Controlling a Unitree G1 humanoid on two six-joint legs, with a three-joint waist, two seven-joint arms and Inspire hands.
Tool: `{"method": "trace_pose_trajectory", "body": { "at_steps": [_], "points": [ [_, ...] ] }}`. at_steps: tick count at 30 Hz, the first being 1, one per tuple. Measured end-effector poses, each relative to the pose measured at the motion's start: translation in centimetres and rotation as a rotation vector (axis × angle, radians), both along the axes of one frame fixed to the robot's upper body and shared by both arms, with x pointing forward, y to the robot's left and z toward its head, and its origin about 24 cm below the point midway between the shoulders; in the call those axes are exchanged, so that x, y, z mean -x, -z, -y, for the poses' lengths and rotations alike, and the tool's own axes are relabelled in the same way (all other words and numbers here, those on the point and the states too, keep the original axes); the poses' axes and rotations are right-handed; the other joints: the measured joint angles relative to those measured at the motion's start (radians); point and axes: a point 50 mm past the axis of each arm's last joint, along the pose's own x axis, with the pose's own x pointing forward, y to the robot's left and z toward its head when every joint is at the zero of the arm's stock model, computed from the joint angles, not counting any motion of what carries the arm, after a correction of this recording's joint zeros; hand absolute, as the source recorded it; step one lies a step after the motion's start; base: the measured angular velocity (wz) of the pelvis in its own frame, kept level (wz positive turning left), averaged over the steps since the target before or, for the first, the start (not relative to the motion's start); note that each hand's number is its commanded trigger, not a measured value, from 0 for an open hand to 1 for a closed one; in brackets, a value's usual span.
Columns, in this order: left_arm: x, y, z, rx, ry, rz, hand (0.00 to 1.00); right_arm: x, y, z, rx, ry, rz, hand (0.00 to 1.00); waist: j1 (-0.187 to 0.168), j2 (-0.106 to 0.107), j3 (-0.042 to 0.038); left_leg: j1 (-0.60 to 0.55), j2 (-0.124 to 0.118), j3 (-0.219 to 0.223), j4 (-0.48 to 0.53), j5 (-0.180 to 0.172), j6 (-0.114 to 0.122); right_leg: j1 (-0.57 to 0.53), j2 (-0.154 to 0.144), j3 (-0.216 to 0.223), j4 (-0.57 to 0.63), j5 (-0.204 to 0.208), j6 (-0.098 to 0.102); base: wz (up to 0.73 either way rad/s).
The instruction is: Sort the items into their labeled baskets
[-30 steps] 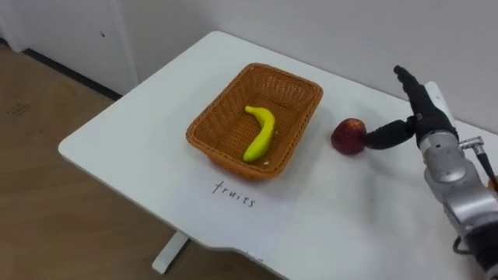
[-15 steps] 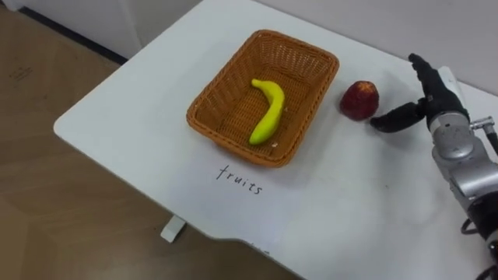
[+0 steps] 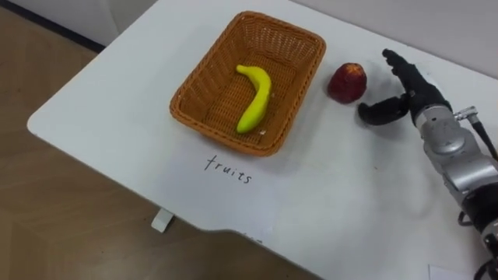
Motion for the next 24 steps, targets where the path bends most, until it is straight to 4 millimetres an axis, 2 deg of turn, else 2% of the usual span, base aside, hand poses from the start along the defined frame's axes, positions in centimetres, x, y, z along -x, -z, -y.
{"method": "trace_pose_trajectory", "body": {
  "at_steps": [12,24],
  "points": [
    [-0.3,0.0,0.0,0.011,0.005,0.005,0.00,-0.3,-0.8,0.1,-0.165,-0.022,-0.009,0.00,-0.003,0.004,-0.0022,-0.006,0.002,0.005,0.000,0.000,-0.001,-0.010,0.002,0.007,0.004,0.001,-0.001,0.00],
    [-0.2,0.0,-0.1,-0.009,-0.001,0.010,0.00,-0.5,-1.0,-1.0,-0.194,-0.083,-0.014,0.00,-0.001,0.008,-0.0037,0.000,0.003,0.010,0.001,0.000,-0.001,-0.004,0.002,0.008,0.003,0.001,-0.001,0.00]
  ]
}}
